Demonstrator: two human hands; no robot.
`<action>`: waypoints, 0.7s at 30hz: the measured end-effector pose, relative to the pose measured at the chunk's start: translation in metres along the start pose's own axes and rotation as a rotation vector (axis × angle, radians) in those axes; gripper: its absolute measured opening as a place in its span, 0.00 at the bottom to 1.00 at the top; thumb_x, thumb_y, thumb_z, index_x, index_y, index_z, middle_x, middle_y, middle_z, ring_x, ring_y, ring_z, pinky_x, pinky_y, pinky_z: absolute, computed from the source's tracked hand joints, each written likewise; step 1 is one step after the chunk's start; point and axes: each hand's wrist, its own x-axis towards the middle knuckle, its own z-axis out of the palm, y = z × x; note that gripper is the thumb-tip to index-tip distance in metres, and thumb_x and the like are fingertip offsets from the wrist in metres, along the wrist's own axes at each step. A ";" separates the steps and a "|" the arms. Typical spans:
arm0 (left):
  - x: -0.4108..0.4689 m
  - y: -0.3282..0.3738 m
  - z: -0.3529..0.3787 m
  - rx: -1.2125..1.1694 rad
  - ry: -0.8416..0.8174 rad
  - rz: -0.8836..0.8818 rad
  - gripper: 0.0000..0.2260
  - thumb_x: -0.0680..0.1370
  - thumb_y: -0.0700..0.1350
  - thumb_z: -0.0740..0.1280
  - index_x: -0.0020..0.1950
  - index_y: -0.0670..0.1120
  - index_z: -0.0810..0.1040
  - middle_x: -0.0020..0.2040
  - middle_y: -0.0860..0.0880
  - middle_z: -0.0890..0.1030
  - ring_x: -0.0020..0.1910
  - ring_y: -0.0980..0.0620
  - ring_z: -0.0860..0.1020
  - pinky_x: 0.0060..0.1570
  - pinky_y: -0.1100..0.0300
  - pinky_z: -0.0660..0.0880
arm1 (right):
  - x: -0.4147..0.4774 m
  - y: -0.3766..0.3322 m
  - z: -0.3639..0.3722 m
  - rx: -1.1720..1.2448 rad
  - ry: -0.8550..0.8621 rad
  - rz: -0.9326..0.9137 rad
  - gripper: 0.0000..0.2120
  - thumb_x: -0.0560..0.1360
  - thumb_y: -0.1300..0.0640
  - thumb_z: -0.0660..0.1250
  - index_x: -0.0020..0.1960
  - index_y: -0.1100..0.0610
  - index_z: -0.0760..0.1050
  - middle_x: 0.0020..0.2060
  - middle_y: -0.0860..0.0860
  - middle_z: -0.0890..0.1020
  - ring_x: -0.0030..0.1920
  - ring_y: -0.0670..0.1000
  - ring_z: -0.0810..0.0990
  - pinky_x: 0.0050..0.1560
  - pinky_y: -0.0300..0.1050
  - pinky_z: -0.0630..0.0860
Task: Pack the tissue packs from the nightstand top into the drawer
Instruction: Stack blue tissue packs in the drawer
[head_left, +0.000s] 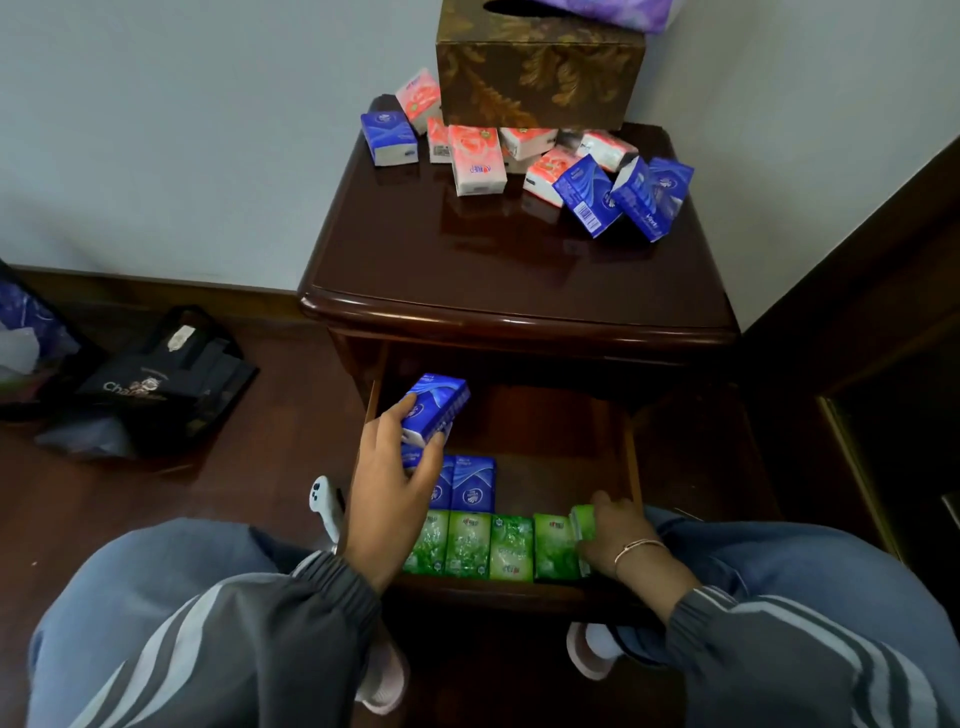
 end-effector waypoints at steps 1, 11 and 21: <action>0.001 0.000 0.000 -0.004 0.000 0.001 0.20 0.78 0.51 0.64 0.70 0.55 0.67 0.57 0.54 0.72 0.53 0.68 0.73 0.45 0.80 0.67 | -0.001 -0.002 0.001 -0.044 0.029 -0.008 0.24 0.74 0.54 0.64 0.67 0.58 0.62 0.62 0.60 0.69 0.60 0.60 0.74 0.56 0.47 0.74; 0.001 -0.005 0.000 -0.007 -0.009 -0.009 0.20 0.77 0.56 0.62 0.69 0.60 0.66 0.57 0.58 0.72 0.54 0.69 0.72 0.45 0.80 0.68 | 0.010 0.003 -0.003 -0.407 0.239 -0.098 0.17 0.78 0.53 0.57 0.66 0.50 0.70 0.69 0.50 0.66 0.68 0.54 0.62 0.62 0.51 0.62; 0.003 -0.002 0.006 -0.072 -0.019 -0.033 0.18 0.79 0.50 0.64 0.69 0.56 0.67 0.57 0.55 0.73 0.53 0.70 0.73 0.42 0.80 0.69 | 0.014 0.006 -0.009 -0.571 0.060 -0.155 0.30 0.68 0.37 0.68 0.65 0.47 0.68 0.59 0.49 0.77 0.63 0.54 0.68 0.58 0.53 0.59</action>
